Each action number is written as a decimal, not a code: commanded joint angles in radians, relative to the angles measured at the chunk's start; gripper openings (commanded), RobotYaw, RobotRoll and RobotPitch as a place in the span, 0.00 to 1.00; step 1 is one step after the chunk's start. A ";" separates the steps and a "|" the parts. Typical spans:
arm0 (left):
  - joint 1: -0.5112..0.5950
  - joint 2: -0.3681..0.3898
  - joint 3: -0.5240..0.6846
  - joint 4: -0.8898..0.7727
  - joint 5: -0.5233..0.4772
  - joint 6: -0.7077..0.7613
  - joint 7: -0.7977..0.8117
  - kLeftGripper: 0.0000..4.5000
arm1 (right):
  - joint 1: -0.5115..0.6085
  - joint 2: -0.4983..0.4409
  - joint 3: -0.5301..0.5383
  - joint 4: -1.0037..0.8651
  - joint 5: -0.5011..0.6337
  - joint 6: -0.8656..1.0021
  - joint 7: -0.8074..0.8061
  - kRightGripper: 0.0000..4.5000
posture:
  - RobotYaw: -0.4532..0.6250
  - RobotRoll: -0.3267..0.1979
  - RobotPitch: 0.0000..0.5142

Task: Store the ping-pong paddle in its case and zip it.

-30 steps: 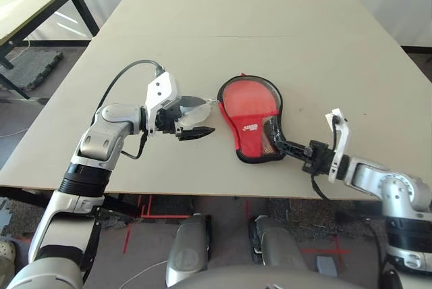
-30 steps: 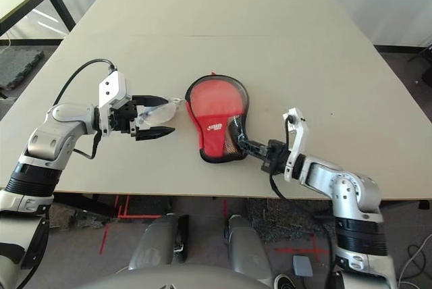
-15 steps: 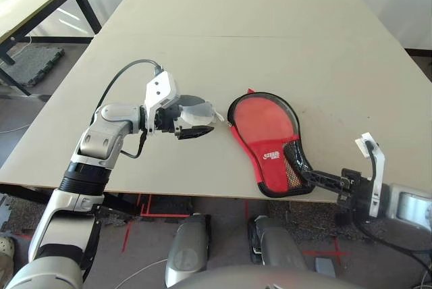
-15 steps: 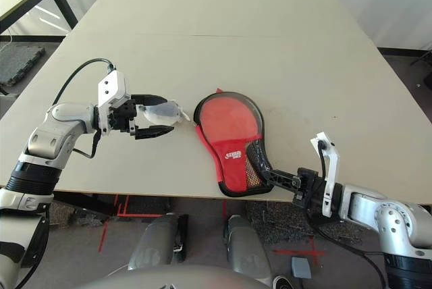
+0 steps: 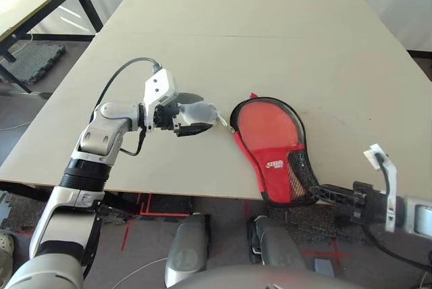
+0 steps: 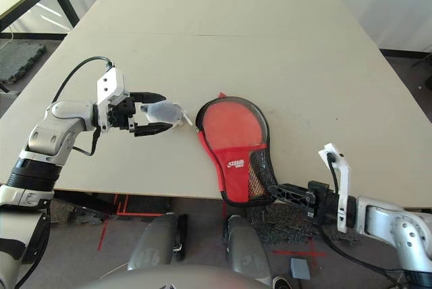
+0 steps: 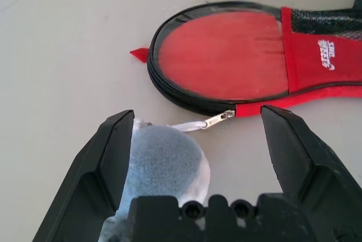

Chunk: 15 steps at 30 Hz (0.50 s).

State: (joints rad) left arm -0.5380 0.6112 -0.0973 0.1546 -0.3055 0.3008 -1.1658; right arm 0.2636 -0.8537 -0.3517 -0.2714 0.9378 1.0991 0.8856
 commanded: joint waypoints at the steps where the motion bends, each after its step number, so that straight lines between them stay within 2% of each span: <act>1: -0.018 0.013 0.022 -0.021 -0.029 0.032 -0.010 1.00 | -0.003 -0.089 -0.071 0.018 -0.029 -0.053 0.083 0.90 | 0.50 0.62 0.22; 2: -0.018 0.018 0.026 -0.027 -0.031 0.038 -0.011 1.00 | -0.027 -0.119 -0.090 0.037 -0.037 -0.069 0.095 0.99 | 0.50 0.62 0.21; 5: -0.012 0.032 0.036 -0.037 -0.031 0.047 -0.012 1.00 | -0.124 -0.180 -0.093 0.077 -0.061 -0.105 0.118 1.00 | 0.51 0.62 0.21; 7: -0.008 0.040 0.038 -0.042 -0.030 0.050 -0.007 1.00 | -0.205 -0.179 -0.052 0.089 -0.095 -0.153 0.113 1.00 | 0.51 0.62 0.21; 11: 0.007 0.047 0.046 -0.053 -0.024 0.057 0.008 1.00 | -0.394 -0.116 0.115 0.077 -0.170 -0.221 0.101 1.00 | 0.53 0.62 0.21; 15: 0.028 0.045 0.060 -0.087 -0.035 0.140 0.059 1.00 | -0.488 -0.044 0.275 0.076 -0.269 -0.290 0.100 1.00 | 0.55 0.62 0.21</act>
State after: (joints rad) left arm -0.5284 0.6494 -0.0465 0.0894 -0.3298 0.3966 -1.1313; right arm -0.1998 -0.9212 -0.1357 -0.1943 0.7154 0.8433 0.9895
